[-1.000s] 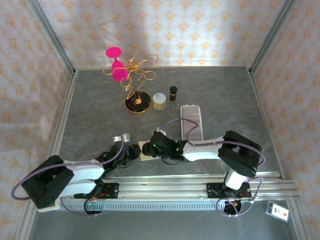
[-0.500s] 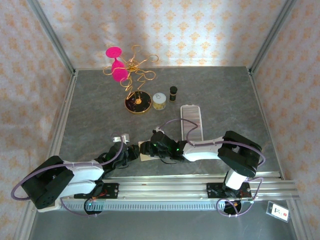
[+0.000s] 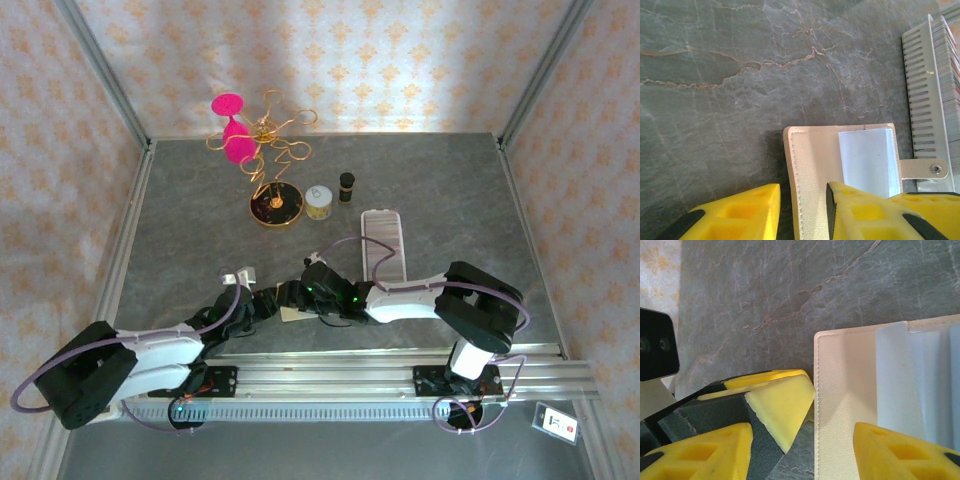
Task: Put the credit cards into the card holder
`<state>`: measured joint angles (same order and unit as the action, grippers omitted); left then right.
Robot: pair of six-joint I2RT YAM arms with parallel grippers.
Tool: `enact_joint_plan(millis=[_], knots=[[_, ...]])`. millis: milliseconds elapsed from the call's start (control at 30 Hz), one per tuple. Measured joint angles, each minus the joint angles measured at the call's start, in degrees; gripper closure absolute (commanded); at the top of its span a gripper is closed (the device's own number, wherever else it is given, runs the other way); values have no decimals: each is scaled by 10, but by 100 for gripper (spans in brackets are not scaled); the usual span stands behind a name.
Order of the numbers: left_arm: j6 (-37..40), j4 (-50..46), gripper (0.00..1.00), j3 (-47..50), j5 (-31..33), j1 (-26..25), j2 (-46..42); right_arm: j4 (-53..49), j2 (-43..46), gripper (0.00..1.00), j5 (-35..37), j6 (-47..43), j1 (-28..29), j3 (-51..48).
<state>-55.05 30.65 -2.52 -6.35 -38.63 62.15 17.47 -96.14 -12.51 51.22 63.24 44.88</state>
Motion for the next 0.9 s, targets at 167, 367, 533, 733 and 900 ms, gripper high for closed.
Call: enact_joint_plan(millis=[167, 367, 533, 733, 900], knots=[[5, -37, 67, -1, 22, 0, -26, 2, -4, 44, -2, 0, 0, 0], [-1, -103, 72, -1, 67, 0, -72, 2, -9, 44, -4, 1, 0, 0], [-6, -183, 72, -1, 122, 0, -135, 3, -12, 44, -5, 2, 0, 6], [-18, -277, 73, -13, 183, 0, -193, 17, -36, 44, -13, 2, 0, 31], [-46, -329, 72, -19, 219, 0, -237, 24, -51, 44, -23, 2, 0, 57]])
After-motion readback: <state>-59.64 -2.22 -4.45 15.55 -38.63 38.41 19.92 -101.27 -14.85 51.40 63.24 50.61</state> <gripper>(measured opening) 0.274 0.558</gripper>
